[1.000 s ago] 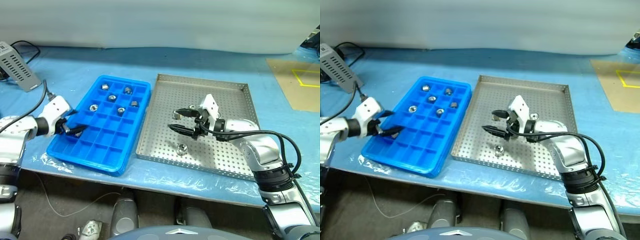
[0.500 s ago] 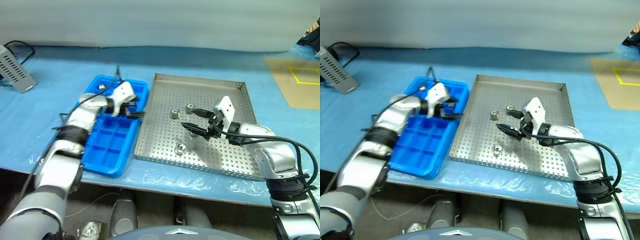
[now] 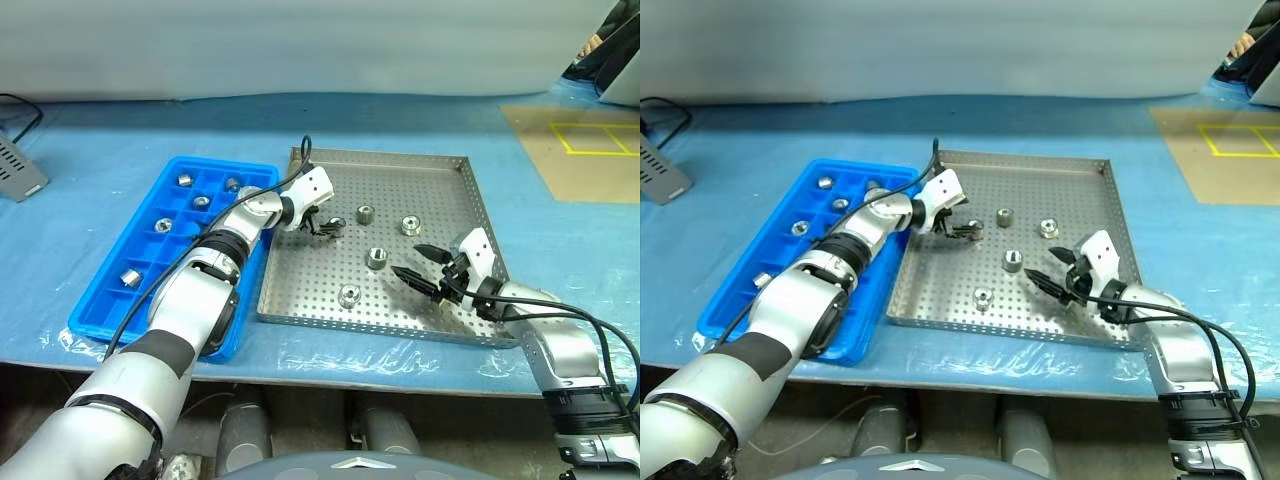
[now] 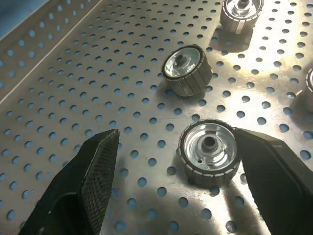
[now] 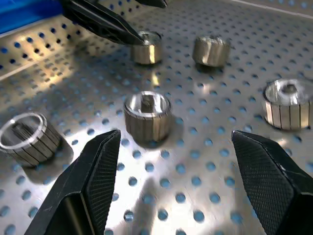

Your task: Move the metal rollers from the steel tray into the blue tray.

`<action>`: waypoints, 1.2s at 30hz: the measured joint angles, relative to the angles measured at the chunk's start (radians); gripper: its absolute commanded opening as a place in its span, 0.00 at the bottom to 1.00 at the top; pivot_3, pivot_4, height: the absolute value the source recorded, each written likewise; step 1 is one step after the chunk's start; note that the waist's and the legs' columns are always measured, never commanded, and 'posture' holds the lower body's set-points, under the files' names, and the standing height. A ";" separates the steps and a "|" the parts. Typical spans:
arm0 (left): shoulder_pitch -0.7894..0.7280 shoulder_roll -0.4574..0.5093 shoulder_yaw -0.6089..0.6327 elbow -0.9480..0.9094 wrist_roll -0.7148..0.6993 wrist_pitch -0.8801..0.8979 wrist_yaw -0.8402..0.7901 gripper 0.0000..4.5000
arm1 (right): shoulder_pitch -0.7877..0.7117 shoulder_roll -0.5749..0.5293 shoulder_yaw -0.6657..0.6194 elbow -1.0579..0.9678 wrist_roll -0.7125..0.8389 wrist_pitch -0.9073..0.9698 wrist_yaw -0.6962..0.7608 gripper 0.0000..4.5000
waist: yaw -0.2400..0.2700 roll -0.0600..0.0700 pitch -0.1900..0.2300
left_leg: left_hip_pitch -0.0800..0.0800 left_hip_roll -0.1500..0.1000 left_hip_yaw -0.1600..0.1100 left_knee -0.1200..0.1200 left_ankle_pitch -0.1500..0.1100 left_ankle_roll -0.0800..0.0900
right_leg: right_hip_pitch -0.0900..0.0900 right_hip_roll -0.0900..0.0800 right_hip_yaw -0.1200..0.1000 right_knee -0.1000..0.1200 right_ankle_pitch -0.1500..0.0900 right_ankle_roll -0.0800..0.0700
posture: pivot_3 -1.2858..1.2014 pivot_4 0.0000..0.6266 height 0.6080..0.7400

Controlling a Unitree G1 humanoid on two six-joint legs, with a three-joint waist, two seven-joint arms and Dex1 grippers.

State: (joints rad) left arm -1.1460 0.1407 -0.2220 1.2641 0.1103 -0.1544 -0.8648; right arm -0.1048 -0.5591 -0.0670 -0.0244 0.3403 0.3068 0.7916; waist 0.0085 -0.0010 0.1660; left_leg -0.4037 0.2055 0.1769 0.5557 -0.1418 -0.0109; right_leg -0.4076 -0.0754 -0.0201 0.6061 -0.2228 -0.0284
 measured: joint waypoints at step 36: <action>0.050 -0.037 0.046 0.004 0.033 0.039 -0.234 0.62 | 0.051 0.025 0.001 -0.098 -0.097 -0.019 -0.095 0.84 | -0.028 0.000 0.000 | -0.004 0.000 0.001 0.002 -0.005 0.011 | 0.002 -0.006 -0.002 -0.008 0.000 0.001 | 0.33 0.24 1.00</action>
State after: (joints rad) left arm -1.0956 0.1032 -0.1760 1.2682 0.1430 -0.1158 -1.0989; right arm -0.0539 -0.5337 -0.0659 -0.1228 0.2434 0.2881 0.6964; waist -0.0196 -0.0012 0.1662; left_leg -0.4079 0.2052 0.1778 0.5572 -0.1473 0.0000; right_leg -0.4058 -0.0816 -0.0223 0.5979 -0.2232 -0.0278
